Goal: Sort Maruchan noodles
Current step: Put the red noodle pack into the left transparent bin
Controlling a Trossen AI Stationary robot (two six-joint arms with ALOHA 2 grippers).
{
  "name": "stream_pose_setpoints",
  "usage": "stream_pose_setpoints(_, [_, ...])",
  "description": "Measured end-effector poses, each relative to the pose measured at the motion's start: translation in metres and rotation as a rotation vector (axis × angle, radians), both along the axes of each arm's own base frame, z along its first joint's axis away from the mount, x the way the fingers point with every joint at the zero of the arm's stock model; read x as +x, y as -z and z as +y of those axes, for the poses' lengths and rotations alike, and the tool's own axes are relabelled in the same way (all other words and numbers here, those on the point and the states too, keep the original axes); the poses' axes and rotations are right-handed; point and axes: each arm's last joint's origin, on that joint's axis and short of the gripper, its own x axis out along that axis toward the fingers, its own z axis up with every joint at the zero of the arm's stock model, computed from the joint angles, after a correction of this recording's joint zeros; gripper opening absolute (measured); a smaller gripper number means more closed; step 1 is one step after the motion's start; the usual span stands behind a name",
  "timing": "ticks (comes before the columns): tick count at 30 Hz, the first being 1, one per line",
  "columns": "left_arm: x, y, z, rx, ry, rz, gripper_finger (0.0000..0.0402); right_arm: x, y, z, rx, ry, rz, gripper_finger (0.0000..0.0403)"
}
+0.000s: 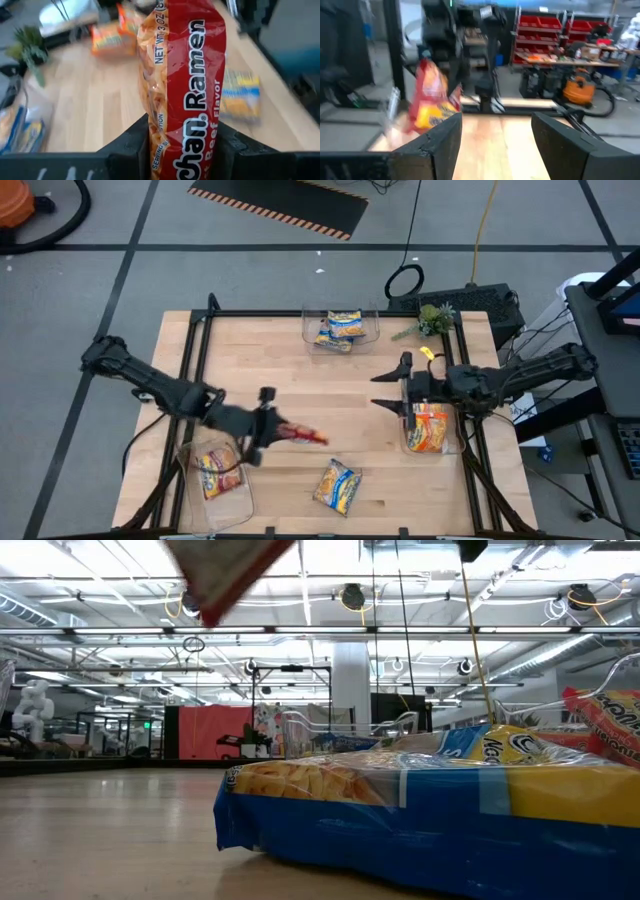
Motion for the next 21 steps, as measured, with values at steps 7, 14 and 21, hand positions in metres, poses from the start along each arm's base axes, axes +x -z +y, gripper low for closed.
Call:
stream_pose_setpoints(7, [-0.052, 0.0, -0.032, 0.141, 0.027, 0.082, 0.0136, -0.009, -0.005, 0.006, 0.03, -0.04, -0.016, 0.0231])
stream_pose_setpoints(14, [-0.094, 0.003, -0.059, 0.274, 0.275, 0.145, 0.0136, -0.005, -0.001, 0.008, 0.031, -0.04, 0.004, 0.0231])
stream_pose_setpoints(21, [-0.127, 0.012, -0.075, 0.379, 0.408, 0.211, 0.0136, -0.001, 0.003, 0.009, 0.02, -0.038, 0.027, 0.0231])
